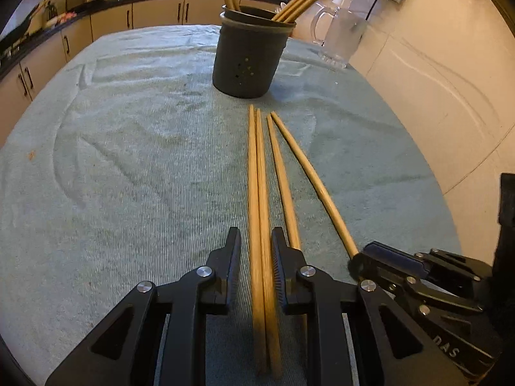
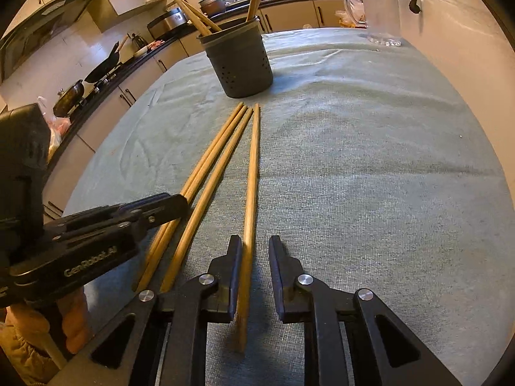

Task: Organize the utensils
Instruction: 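Lower both open tools onto the loose chopsticks on the towel, then close the left tool on a chopstick while the right tool grasps another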

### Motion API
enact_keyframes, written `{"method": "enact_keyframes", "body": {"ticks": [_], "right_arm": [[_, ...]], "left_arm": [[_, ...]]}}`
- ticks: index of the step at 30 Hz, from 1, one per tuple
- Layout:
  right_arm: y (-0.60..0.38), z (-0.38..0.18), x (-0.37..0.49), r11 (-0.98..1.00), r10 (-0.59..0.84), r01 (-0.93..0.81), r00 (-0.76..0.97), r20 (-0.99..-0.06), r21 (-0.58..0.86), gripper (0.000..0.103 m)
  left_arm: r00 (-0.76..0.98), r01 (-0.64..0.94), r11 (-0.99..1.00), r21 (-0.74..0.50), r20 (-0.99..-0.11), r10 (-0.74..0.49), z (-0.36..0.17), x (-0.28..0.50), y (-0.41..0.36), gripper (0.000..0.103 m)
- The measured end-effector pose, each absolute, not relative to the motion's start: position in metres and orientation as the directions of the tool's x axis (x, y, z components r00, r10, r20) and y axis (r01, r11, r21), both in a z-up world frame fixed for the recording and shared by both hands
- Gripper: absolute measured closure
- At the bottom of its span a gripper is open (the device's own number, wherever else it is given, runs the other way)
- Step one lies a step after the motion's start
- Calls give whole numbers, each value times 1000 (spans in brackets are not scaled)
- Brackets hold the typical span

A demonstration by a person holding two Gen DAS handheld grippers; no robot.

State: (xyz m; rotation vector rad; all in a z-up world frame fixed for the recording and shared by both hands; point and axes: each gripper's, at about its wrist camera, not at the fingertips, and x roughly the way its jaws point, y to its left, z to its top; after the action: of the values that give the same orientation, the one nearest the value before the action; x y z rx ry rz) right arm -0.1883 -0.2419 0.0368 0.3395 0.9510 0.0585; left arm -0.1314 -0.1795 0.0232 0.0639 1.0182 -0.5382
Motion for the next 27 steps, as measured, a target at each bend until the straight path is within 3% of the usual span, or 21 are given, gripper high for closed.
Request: {"method": "enact_keyframes", "body": {"ticks": [8,15,18,22,27], "right_arm": [[-253,35,-196,926,223,115,600,-769,359,89],[-281,37,-207,891,134,265,623,-770,369,92],[-293,35,-209,871,136,295,624,-769,393,92],[-294,35,-210,865,142,296,629,-764,405,91],[-289,35,-209,879,127,288,628,-767,381,91]], "left_arm": [[412,390,896,-212,-830,-376,24,-121,-168,90],[385,217,915,-341,-831,-401,24,-113,-126,90],[416,171,926,-336,-828,-377,26,-111,-111,88],[429,187,935,-301,-831,-353,25,-112,-109,88],[434,253,909,-332,-801,-413,35,-120,-116,88]]}}
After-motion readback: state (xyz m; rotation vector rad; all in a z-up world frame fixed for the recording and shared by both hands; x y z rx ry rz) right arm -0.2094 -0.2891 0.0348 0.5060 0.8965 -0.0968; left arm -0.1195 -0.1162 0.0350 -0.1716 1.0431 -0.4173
